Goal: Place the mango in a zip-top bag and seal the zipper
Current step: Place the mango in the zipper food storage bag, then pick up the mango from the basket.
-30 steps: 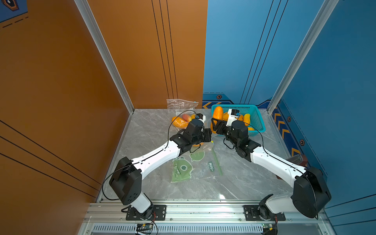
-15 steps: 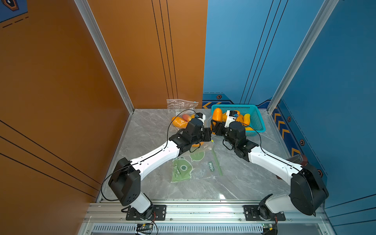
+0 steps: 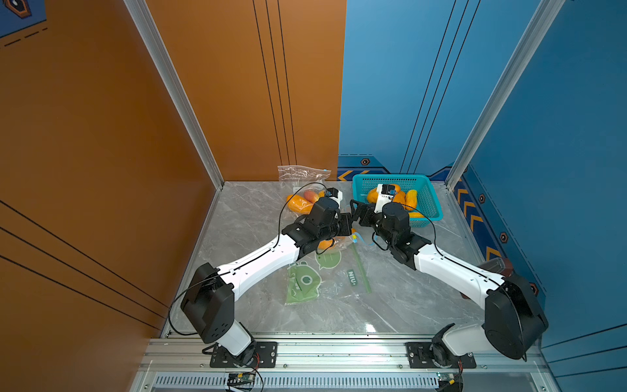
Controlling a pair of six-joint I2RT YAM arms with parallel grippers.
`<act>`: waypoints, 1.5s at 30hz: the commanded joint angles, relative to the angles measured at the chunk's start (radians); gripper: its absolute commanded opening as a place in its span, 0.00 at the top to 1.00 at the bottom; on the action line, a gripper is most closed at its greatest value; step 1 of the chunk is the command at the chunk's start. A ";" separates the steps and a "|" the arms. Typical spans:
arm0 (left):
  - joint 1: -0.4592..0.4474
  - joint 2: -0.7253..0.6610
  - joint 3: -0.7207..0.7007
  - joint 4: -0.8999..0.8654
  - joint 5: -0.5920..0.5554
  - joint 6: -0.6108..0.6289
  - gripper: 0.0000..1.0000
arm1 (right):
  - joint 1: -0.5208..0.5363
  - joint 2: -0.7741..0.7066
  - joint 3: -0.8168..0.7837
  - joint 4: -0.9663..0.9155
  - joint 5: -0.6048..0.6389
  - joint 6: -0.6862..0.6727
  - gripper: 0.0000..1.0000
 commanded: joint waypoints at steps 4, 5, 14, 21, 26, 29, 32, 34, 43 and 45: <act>0.013 -0.040 0.008 -0.001 0.008 0.005 1.00 | 0.004 -0.073 0.084 -0.114 0.027 -0.098 0.10; 0.013 -0.043 0.007 -0.003 0.009 0.007 1.00 | 0.000 -0.085 0.104 -0.159 0.030 -0.115 0.10; 0.023 -0.066 -0.024 -0.009 0.001 0.012 1.00 | -0.125 -0.098 0.343 -0.690 0.117 -0.203 0.14; 0.032 -0.073 -0.038 -0.009 0.004 0.010 1.00 | -0.334 0.043 0.540 -1.041 0.059 -0.235 0.16; 0.034 -0.071 -0.039 -0.011 0.004 0.009 1.00 | -0.445 0.192 0.688 -1.147 0.051 -0.272 0.21; 0.035 -0.067 -0.038 -0.012 0.004 0.008 1.00 | -0.492 0.285 0.759 -1.161 0.054 -0.267 0.25; 0.037 -0.061 -0.032 -0.011 0.006 0.009 1.00 | -0.526 0.384 0.826 -1.162 0.049 -0.253 0.32; 0.037 -0.060 -0.031 -0.011 0.008 0.009 1.00 | -0.541 0.453 0.887 -1.162 0.041 -0.245 0.36; 0.037 -0.057 -0.032 -0.015 0.013 0.009 1.00 | -0.571 0.723 1.088 -1.168 0.010 -0.231 0.44; 0.038 -0.056 -0.029 -0.015 0.017 0.009 1.00 | -0.575 0.770 1.123 -1.168 0.009 -0.237 0.45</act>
